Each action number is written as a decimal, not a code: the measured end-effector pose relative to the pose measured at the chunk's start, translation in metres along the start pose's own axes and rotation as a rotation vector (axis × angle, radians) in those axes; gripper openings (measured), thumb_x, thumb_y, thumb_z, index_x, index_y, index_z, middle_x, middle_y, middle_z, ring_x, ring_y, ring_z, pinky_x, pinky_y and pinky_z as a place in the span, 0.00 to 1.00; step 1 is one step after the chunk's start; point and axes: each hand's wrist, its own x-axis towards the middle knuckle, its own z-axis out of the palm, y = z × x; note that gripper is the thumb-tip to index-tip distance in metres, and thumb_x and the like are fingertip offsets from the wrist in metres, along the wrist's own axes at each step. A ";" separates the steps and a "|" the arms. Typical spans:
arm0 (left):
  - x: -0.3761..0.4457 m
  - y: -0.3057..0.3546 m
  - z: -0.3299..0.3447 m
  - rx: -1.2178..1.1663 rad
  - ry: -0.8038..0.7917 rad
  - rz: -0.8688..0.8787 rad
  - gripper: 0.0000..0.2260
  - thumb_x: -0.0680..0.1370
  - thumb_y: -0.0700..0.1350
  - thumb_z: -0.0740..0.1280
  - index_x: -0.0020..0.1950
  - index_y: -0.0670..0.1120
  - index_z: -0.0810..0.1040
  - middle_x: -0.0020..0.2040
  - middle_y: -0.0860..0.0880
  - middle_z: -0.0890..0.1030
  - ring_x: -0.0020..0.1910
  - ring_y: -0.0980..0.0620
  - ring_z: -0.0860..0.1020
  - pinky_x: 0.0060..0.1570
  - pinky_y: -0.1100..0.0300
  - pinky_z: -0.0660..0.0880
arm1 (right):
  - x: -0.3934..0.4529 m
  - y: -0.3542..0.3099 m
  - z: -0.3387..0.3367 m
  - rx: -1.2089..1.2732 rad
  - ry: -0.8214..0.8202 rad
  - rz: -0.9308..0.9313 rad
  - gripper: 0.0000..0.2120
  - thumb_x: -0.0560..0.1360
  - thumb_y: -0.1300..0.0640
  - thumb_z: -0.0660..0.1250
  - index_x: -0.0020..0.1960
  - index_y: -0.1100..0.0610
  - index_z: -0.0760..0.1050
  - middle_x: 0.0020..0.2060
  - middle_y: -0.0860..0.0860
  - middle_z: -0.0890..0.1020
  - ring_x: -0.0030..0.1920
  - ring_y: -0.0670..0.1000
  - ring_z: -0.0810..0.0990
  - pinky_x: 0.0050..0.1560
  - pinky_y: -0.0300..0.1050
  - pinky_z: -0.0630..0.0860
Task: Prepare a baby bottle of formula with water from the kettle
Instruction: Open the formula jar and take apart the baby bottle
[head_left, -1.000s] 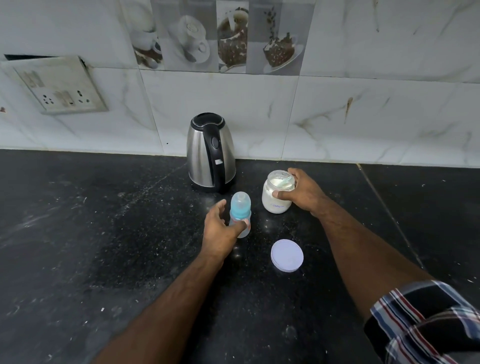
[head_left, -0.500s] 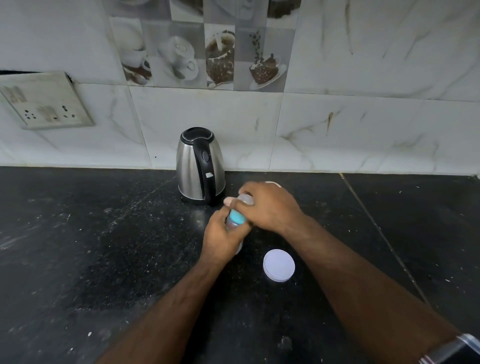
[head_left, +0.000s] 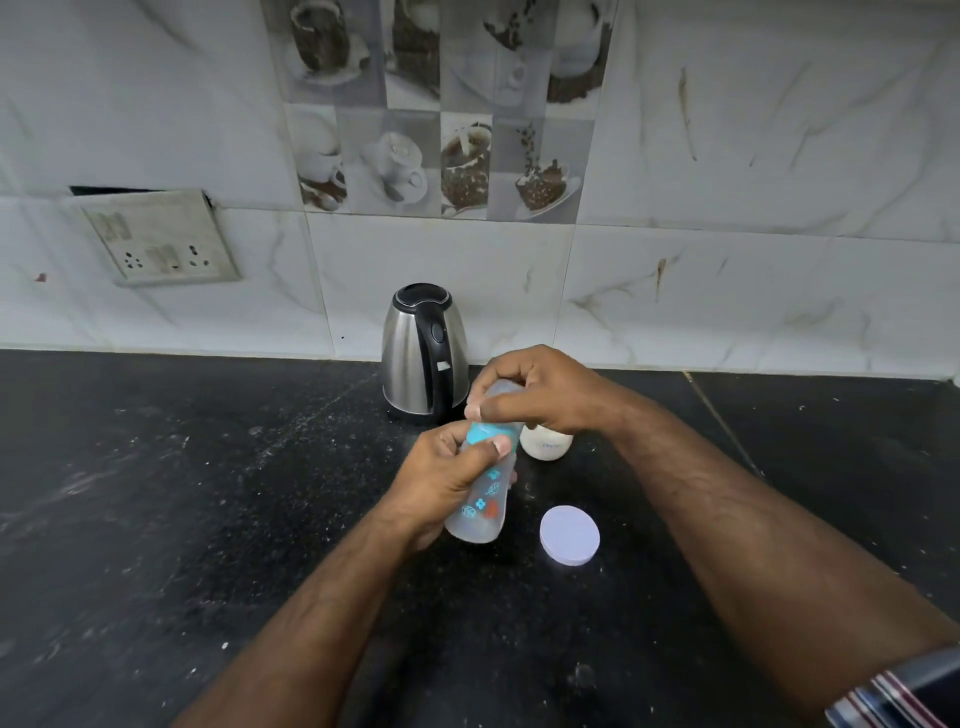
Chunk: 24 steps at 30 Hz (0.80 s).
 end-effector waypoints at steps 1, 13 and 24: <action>-0.003 0.001 -0.002 -0.024 0.001 -0.005 0.10 0.77 0.46 0.74 0.51 0.40 0.83 0.40 0.40 0.86 0.38 0.47 0.84 0.40 0.55 0.82 | -0.002 -0.003 -0.006 0.067 -0.055 -0.033 0.06 0.72 0.55 0.78 0.48 0.51 0.86 0.49 0.46 0.88 0.51 0.46 0.86 0.55 0.45 0.80; -0.017 -0.003 -0.009 0.012 0.165 0.054 0.16 0.73 0.55 0.74 0.60 0.54 0.81 0.48 0.57 0.87 0.47 0.59 0.85 0.50 0.60 0.82 | -0.018 0.023 -0.001 0.813 0.282 0.154 0.20 0.69 0.52 0.78 0.55 0.59 0.76 0.47 0.59 0.85 0.39 0.56 0.86 0.37 0.43 0.81; -0.019 -0.029 -0.032 0.026 0.248 -0.018 0.24 0.69 0.60 0.75 0.63 0.58 0.78 0.59 0.52 0.83 0.58 0.52 0.83 0.52 0.56 0.80 | -0.034 0.114 0.090 0.126 0.280 0.414 0.29 0.67 0.54 0.83 0.64 0.50 0.75 0.54 0.47 0.80 0.55 0.48 0.80 0.58 0.48 0.80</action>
